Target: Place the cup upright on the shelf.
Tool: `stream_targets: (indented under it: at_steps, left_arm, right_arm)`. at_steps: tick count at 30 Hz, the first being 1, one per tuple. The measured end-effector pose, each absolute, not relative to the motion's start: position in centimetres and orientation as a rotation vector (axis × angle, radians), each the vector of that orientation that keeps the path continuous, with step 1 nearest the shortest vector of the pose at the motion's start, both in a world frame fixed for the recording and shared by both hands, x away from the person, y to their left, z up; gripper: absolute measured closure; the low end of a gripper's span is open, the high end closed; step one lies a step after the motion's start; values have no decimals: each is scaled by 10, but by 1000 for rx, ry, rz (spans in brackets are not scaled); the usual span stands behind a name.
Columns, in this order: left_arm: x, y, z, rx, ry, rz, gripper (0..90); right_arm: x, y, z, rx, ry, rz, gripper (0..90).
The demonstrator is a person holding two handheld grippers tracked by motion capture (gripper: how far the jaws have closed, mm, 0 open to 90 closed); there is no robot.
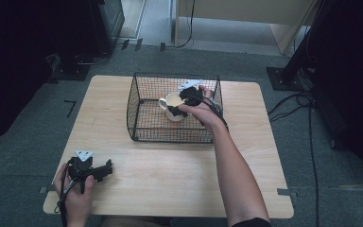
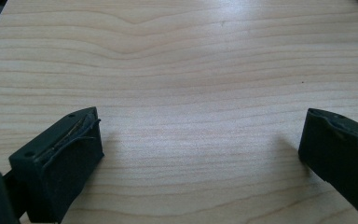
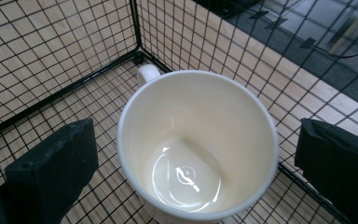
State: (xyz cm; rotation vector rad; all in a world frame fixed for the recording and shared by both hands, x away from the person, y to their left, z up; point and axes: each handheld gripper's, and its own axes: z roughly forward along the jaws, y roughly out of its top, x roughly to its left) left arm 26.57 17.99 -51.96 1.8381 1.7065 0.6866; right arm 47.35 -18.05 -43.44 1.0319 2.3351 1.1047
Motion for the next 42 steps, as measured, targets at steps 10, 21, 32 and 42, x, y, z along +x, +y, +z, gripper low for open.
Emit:
stream_targets:
  at_steps: [10,21,32,42]
  left_arm:
    - [266,180,-520,1838,1706,688,0]
    - [266,180,-520,1837,1707,687,0]
    - [266,180,-520,1837,1707,687,0]
    - [266,180,-520,1834,1707,687,0]
  right_arm:
    - [462,-182,-407,1051,2229,1165,0]
    - [431,-187,-387,1074,2145,1163,0]
    - [391,-200,-377,1108,2090,1185,0]
    - [357,-214,-386,1108,2052,1145,0]
